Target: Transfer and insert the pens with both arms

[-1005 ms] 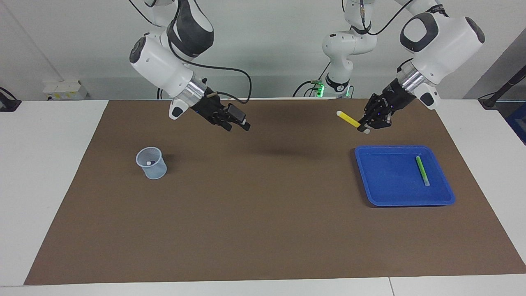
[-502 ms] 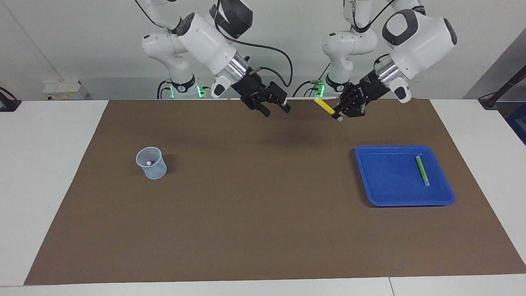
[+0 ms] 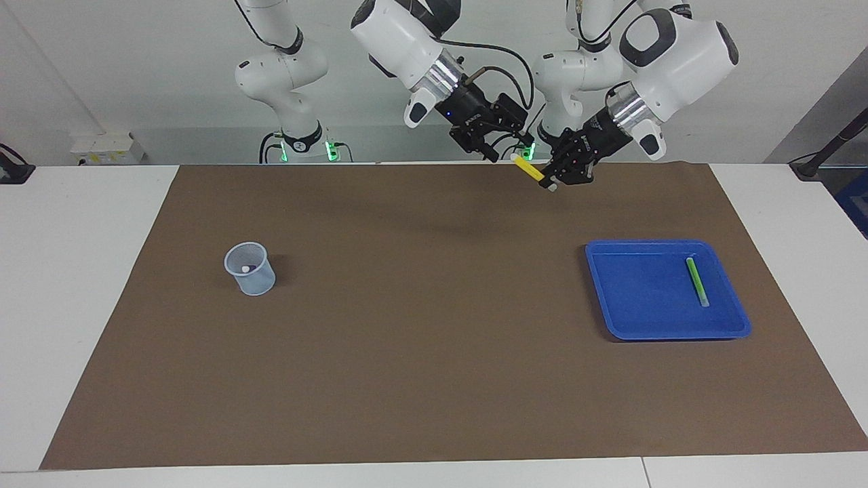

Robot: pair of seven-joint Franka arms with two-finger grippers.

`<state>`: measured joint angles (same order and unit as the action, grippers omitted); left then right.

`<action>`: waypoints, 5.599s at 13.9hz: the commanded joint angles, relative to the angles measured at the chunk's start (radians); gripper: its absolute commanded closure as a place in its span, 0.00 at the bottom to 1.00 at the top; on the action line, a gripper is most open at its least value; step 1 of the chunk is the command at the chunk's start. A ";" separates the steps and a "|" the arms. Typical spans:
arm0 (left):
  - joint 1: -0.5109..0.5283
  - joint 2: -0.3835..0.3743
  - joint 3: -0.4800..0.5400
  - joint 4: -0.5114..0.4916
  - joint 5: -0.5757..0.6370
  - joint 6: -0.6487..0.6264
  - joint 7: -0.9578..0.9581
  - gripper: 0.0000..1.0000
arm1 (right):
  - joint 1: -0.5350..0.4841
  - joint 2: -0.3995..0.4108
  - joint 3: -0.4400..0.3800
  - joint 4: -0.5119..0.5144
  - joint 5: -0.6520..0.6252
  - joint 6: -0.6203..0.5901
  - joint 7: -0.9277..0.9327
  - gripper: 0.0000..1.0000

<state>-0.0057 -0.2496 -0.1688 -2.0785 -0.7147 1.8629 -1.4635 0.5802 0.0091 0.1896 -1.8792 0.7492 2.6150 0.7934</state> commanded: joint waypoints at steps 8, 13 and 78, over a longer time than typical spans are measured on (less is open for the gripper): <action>-0.017 -0.031 0.014 -0.032 -0.022 0.025 -0.043 1.00 | 0.047 0.074 0.001 0.029 0.004 0.114 -0.008 0.25; -0.017 -0.031 0.014 -0.032 -0.022 0.025 -0.043 1.00 | 0.043 0.081 0.001 0.020 0.006 0.114 -0.065 0.72; 0.434 0.615 0.029 0.103 0.836 0.541 1.802 0.39 | -0.653 -0.064 -0.004 -0.113 -0.699 -0.658 -1.234 0.00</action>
<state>0.4078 0.3652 -0.1329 -1.9663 0.0991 2.4185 0.3332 -0.1035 -0.0502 0.1811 -2.0003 0.0121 1.9751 -0.5304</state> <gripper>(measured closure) 0.392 0.000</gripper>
